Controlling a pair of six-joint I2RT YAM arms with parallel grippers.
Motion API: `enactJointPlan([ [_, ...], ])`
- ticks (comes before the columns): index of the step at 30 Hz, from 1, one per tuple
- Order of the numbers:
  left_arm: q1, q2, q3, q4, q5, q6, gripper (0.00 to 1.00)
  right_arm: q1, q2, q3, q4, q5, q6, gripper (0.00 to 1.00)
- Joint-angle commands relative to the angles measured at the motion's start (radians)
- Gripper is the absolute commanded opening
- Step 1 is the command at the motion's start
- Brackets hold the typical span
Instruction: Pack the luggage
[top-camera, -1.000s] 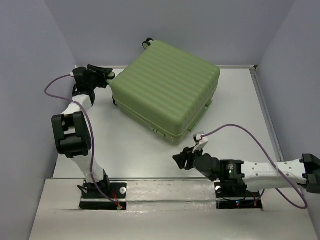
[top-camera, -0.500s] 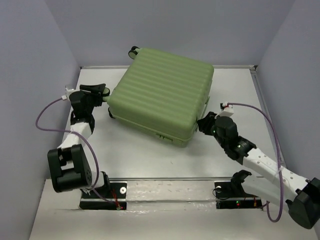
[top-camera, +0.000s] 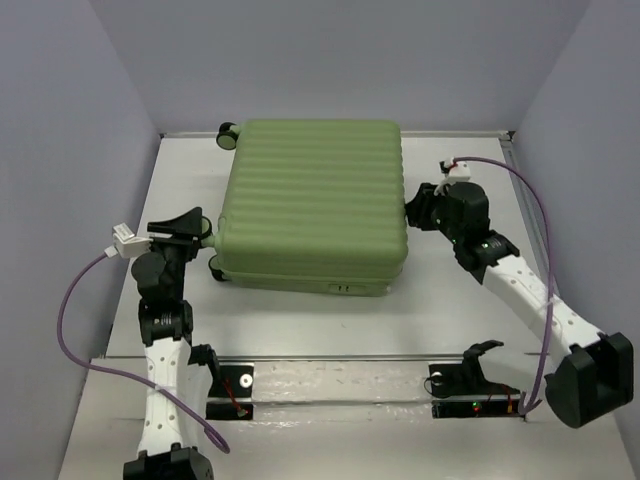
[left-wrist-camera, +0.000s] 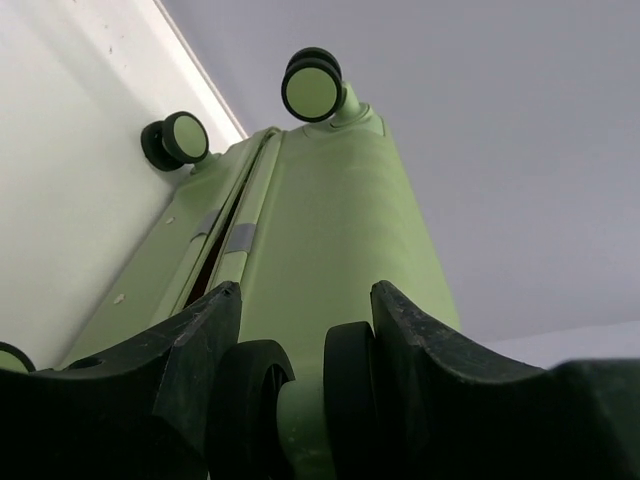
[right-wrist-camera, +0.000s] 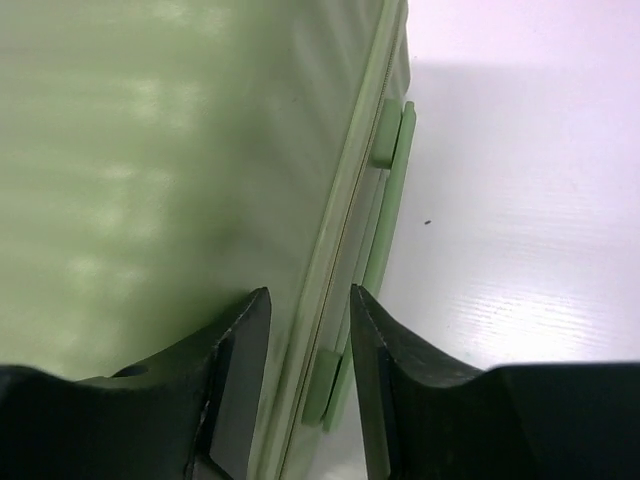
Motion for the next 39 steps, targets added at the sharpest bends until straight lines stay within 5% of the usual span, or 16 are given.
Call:
enactJointPlan([
  [1,-0.044,-0.044,0.013,-0.067,0.155,0.277,0.06,0.038,-0.213,-0.012,-0.104,-0.185,0.006,0.47],
  [4,-0.044,-0.001,0.028,-0.028,0.146,0.281,0.06,0.038,-0.418,-0.191,-0.116,-0.232,0.09,0.46],
  [7,-0.044,0.052,0.065,0.004,0.152,0.276,0.06,0.038,-0.564,-0.343,-0.098,-0.341,0.154,0.15],
  [11,-0.044,0.094,0.094,0.032,0.153,0.264,0.06,0.047,-0.662,-0.467,-0.041,-0.408,0.18,0.07],
  [15,-0.044,0.126,0.088,0.05,0.162,0.267,0.06,0.056,-0.704,-0.526,-0.015,-0.427,0.182,0.27],
  [23,-0.044,0.169,0.06,0.098,0.195,0.251,0.06,0.145,-0.594,-0.558,0.101,-0.424,0.176,0.44],
  [30,-0.044,0.149,0.061,0.087,0.202,0.257,0.06,0.321,-0.457,-0.558,0.212,-0.208,0.17,0.45],
  [39,-0.045,0.139,0.05,0.084,0.21,0.267,0.06,0.348,-0.604,-0.615,0.161,0.041,0.222,0.42],
])
